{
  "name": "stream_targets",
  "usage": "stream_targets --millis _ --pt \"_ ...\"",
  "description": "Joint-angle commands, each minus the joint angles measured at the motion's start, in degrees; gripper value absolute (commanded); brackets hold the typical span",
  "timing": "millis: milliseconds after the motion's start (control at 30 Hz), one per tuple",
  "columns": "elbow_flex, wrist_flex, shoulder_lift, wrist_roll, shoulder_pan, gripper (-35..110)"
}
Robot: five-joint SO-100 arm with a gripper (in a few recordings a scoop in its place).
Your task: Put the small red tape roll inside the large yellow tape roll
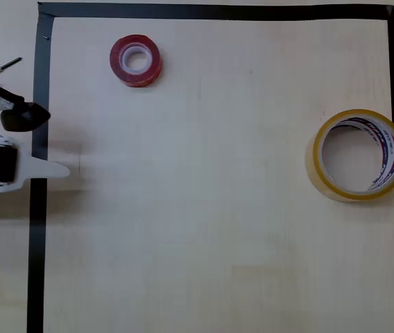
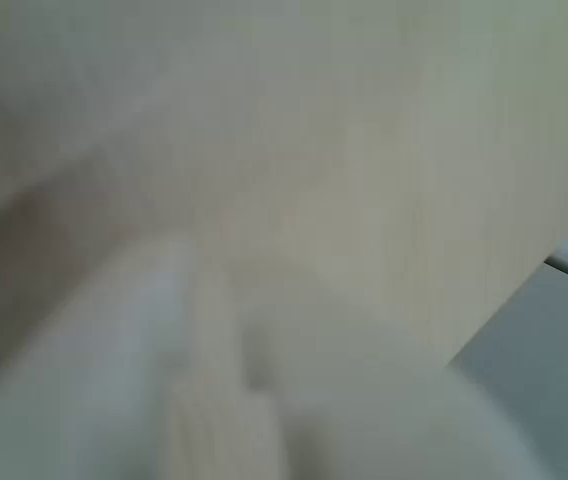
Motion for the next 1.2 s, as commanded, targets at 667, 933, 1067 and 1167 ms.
stream_targets --millis 667,933,1067,1167 --pt "-4.22 2.55 0.88 0.44 -6.59 0" --pt "-6.06 0.79 0.35 0.09 -11.78 0" --pt "-13.36 -4.92 -15.64 0.09 -15.56 0" --pt "-21.09 -7.03 -30.06 0.09 -18.81 0"
